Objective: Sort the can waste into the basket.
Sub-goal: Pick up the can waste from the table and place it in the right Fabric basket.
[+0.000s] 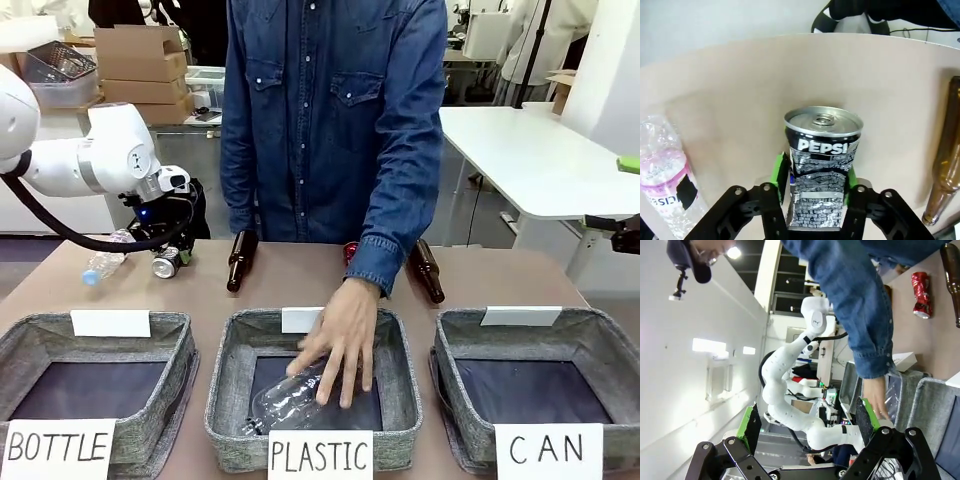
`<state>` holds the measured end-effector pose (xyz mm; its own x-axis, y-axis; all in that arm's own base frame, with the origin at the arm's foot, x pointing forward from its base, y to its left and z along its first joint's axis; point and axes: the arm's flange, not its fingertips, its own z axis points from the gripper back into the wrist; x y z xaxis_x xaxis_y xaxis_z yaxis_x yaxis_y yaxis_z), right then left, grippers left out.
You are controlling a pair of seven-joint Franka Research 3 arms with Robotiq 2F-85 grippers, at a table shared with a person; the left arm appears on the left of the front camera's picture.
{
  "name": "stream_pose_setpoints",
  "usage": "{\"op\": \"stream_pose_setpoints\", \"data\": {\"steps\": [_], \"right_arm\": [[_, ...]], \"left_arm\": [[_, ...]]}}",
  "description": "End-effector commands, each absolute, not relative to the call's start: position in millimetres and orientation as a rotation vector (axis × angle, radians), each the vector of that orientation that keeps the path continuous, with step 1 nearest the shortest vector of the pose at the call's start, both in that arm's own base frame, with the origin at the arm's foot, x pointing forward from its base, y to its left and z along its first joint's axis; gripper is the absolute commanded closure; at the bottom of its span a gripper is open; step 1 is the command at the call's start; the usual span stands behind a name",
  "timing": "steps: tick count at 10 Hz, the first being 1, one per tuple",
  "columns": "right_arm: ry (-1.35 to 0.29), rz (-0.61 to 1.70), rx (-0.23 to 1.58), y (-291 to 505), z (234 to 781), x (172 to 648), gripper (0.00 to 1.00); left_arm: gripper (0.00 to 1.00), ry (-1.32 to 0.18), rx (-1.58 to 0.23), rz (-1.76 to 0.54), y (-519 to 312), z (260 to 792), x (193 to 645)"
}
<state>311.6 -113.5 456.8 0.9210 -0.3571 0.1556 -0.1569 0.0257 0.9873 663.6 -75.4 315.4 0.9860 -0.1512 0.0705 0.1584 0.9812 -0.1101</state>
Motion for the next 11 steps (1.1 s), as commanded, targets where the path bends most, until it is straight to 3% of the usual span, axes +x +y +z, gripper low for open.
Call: {"op": "stream_pose_setpoints", "data": {"steps": [1,3,6,9,11], "right_arm": [[-0.426,-0.132,1.544,-115,457,312,0.0],[-0.426,-0.132,1.544,-115,457,312,0.0],[-0.426,-0.132,1.544,-115,457,312,0.0],[-0.426,-0.132,1.544,-115,457,312,0.0],[-0.426,-0.132,1.544,-115,457,312,0.0]], "left_arm": [[0.85,-0.048,-0.088,-0.134,-75,318,667],[1.0,-0.047,-0.11,-0.123,-71,322,664],[1.0,-0.097,-0.161,-0.181,-47,366,632],[1.0,-0.154,-0.284,-0.569,-48,486,494],[1.0,-0.222,-0.258,-0.872,-73,523,388]]}}
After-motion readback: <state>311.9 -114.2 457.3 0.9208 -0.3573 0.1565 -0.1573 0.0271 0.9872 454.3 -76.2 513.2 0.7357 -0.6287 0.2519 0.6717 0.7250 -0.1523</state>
